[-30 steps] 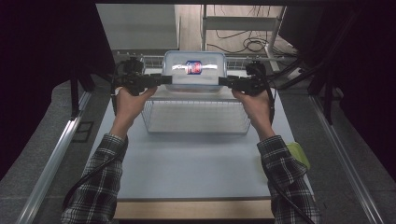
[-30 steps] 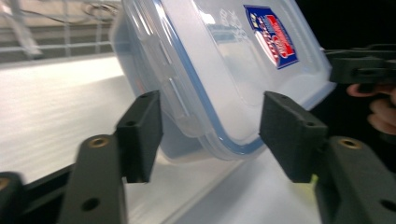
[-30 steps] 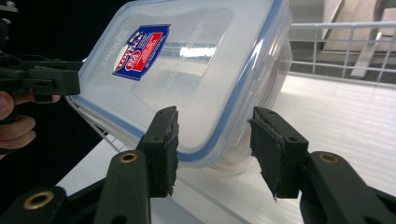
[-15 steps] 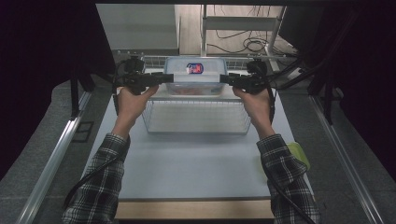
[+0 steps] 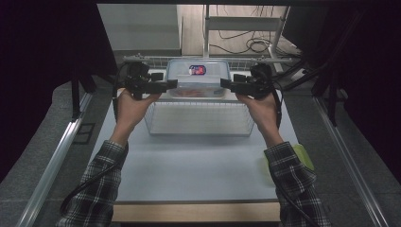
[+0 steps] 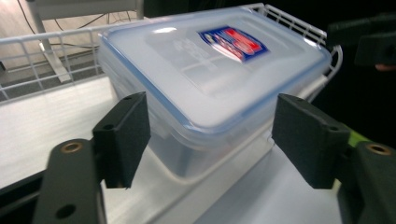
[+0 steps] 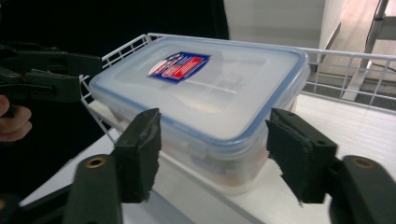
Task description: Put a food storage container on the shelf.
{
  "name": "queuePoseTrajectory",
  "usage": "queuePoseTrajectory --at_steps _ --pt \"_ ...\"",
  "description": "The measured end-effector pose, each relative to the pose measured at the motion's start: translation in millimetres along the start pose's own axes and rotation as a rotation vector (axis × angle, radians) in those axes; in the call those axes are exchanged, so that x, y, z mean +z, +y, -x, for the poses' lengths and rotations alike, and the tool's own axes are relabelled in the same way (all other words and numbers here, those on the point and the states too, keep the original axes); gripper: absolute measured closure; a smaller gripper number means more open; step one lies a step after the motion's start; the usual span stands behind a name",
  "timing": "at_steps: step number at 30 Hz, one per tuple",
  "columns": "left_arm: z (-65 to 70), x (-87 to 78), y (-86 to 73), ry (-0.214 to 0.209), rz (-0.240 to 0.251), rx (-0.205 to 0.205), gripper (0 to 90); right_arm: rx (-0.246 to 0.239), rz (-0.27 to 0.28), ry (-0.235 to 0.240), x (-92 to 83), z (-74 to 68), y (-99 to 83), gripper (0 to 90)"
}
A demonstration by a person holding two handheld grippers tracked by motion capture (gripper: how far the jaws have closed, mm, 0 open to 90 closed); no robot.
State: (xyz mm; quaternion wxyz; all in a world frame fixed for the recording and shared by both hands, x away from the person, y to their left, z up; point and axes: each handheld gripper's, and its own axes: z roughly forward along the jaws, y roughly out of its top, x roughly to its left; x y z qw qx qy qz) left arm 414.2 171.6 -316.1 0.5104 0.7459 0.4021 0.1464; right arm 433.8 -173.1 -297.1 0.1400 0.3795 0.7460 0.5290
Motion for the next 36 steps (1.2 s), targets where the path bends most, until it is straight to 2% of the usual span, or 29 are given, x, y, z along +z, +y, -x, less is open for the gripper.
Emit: queuePoseTrajectory --at_steps 5,9,17,22,29,36 --pt "9.5 -5.8 -12.9 -0.003 -0.022 0.053 22.3 -0.072 -0.012 -0.017 -2.7 -8.3 -10.0 24.4" --pt "15.3 -12.1 -24.5 0.005 -0.038 0.088 20.9 -0.089 -0.012 -0.008 -5.3 -11.6 -17.6 19.7" --pt "28.6 -21.0 -49.3 -0.013 -0.064 0.137 19.4 -0.119 -0.026 0.026 -10.7 -20.0 -36.3 13.9" --pt "32.5 -22.4 -64.5 -0.027 -0.095 0.145 19.0 -0.154 -0.044 0.043 -14.3 -29.5 -51.1 11.5" --pt "39.1 -28.1 -86.0 -0.051 -0.089 0.141 18.0 -0.170 -0.058 0.058 -19.9 -35.5 -70.6 9.7" --pt "46.9 -27.6 -111.1 -0.078 -0.106 0.133 16.0 -0.185 -0.076 0.063 -23.1 -38.1 -94.3 6.8"
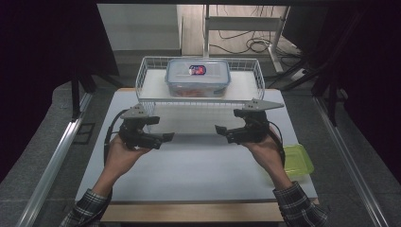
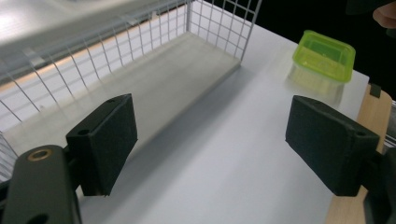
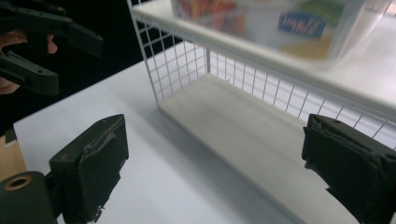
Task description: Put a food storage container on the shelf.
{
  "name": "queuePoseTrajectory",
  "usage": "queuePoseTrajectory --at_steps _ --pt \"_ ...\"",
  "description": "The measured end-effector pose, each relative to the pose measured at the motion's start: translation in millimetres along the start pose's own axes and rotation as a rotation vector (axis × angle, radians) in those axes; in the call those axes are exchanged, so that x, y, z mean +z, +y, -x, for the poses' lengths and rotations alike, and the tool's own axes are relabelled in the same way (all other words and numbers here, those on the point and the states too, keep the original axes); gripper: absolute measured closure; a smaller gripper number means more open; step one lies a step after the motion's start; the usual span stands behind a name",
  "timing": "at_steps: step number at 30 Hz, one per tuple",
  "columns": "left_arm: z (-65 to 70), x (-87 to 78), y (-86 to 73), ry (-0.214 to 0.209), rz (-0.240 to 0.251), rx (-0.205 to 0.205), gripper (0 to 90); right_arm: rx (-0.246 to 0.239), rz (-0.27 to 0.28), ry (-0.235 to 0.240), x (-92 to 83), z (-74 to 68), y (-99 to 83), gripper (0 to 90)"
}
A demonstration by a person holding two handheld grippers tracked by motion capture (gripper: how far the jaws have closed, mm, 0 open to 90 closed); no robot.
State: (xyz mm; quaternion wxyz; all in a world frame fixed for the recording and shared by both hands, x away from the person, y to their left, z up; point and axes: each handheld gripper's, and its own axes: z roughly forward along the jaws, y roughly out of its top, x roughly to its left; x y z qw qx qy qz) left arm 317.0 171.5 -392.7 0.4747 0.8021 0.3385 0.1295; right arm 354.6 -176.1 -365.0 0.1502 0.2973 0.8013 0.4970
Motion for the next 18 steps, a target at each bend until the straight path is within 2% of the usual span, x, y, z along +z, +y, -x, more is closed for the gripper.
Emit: queuePoseTrajectory --at_steps 5,11,18 --pt "7.1 2.1 -18.0 -0.006 0.019 -0.026 13.6 -0.008 -0.012 0.002 0.1 -5.6 -19.8 5.6" --pt "16.1 4.6 -37.2 -0.021 0.030 -0.032 10.6 -0.023 -0.026 -0.002 -1.8 -11.6 -40.5 5.2" --pt "21.5 5.7 -53.1 -0.034 0.059 -0.039 9.3 -0.005 -0.016 0.008 -5.9 -16.5 -56.5 4.3"
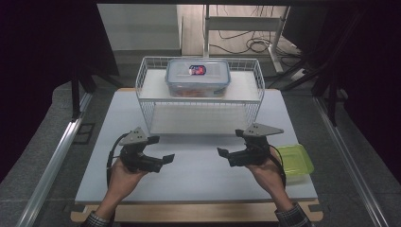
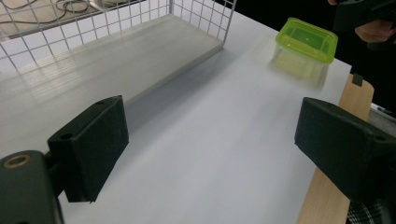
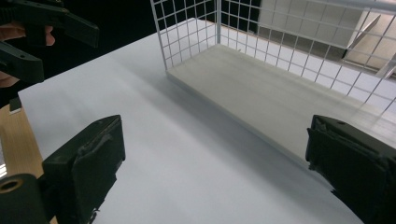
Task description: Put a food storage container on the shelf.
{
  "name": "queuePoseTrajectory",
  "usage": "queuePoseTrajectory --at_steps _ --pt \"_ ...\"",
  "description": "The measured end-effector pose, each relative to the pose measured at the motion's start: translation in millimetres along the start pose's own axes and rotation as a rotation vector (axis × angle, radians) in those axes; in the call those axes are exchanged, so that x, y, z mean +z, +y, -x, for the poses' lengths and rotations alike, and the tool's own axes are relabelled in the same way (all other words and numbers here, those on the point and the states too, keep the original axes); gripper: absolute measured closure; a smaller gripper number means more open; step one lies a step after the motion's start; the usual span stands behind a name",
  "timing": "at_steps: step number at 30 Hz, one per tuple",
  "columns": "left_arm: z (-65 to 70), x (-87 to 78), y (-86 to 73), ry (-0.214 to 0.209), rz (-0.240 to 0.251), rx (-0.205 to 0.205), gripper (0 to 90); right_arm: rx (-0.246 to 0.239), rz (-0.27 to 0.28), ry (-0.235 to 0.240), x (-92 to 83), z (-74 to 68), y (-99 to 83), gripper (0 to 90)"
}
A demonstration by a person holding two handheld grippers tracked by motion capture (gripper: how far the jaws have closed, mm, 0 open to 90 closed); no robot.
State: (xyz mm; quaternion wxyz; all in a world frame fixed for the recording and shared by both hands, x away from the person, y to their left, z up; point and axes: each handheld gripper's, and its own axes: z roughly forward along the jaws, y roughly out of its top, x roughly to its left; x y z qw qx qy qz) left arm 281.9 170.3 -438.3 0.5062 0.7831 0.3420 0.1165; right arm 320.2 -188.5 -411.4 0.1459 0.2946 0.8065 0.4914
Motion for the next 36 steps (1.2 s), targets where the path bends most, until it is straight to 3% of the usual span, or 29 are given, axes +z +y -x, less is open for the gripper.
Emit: queuePoseTrajectory --at_steps 2,6,9,14,26,36 --pt "1.0 0.3 -7.5 -0.014 0.014 -0.013 8.5 -0.004 0.001 -0.001 -0.5 -2.2 -3.5 3.7" --pt "3.8 0.0 -15.7 0.000 0.007 -0.008 7.5 -0.017 -0.009 -0.007 0.5 -7.8 -11.3 3.3" --pt "5.4 -0.5 -25.9 -0.011 0.004 -0.039 7.9 -0.012 -0.011 -0.004 2.6 -12.2 -20.8 3.4" --pt "7.0 0.3 -40.0 0.003 -0.013 -0.046 7.3 -0.018 -0.029 0.003 5.9 -18.5 -34.4 3.6" --pt "20.8 3.6 -68.3 0.075 -0.036 0.011 4.7 -0.030 -0.029 0.008 3.1 -25.9 -57.9 3.7" --pt "24.5 5.5 -80.5 0.121 -0.087 0.056 4.1 -0.034 -0.130 0.009 11.9 -31.7 -80.3 3.7"
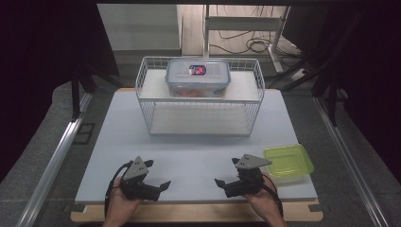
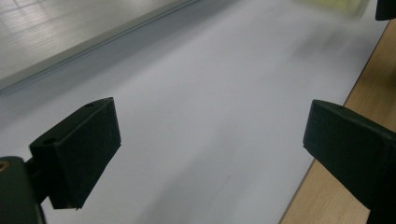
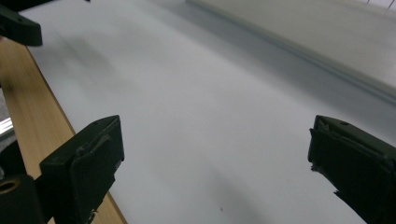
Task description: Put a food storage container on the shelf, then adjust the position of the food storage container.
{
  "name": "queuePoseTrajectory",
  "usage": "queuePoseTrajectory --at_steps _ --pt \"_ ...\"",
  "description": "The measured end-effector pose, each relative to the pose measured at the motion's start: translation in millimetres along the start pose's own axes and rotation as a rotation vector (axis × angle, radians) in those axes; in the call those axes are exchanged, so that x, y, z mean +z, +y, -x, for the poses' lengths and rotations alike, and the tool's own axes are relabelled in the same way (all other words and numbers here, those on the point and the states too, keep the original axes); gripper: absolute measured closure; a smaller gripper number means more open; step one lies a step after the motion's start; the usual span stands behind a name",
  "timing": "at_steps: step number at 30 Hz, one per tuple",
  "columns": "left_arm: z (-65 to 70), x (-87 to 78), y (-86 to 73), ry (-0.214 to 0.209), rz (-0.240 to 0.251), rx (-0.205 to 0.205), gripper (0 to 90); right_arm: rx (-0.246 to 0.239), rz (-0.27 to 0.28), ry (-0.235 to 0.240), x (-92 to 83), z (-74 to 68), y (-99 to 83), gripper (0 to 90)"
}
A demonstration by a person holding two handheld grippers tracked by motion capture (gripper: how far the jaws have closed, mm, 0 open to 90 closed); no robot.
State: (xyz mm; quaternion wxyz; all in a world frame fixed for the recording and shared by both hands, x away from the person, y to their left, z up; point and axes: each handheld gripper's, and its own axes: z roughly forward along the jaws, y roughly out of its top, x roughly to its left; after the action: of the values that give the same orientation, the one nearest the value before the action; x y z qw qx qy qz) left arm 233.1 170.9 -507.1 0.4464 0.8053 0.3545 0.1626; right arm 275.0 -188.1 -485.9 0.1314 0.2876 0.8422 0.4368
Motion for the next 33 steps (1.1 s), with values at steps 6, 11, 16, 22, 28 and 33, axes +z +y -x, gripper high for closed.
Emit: queuePoseTrajectory --at_steps 6,11,16,22,28,33 --pt "-3.9 -1.7 -3.4 0.013 0.005 -0.007 4.1 0.051 -0.022 -0.041 -0.7 8.2 -1.6 2.9" --pt "-6.9 0.0 -6.1 0.014 -0.002 -0.013 4.2 0.085 -0.021 -0.091 -9.0 21.7 0.4 2.1" --pt "-8.3 0.0 -7.0 0.013 0.003 -0.016 4.3 0.116 -0.029 -0.139 -20.7 36.2 -0.2 3.4" --pt "-9.8 1.0 -7.9 0.008 0.000 -0.020 4.6 0.188 -0.034 -0.230 -43.4 63.8 -5.1 29.3" --pt "-11.2 2.5 -8.6 0.002 -0.008 -0.022 4.8 0.228 -0.039 -0.286 -66.7 90.1 -15.6 56.3" --pt "-11.7 2.7 -9.0 0.008 -0.013 -0.021 5.1 0.242 -0.074 -0.336 -83.4 108.1 -24.4 79.3"
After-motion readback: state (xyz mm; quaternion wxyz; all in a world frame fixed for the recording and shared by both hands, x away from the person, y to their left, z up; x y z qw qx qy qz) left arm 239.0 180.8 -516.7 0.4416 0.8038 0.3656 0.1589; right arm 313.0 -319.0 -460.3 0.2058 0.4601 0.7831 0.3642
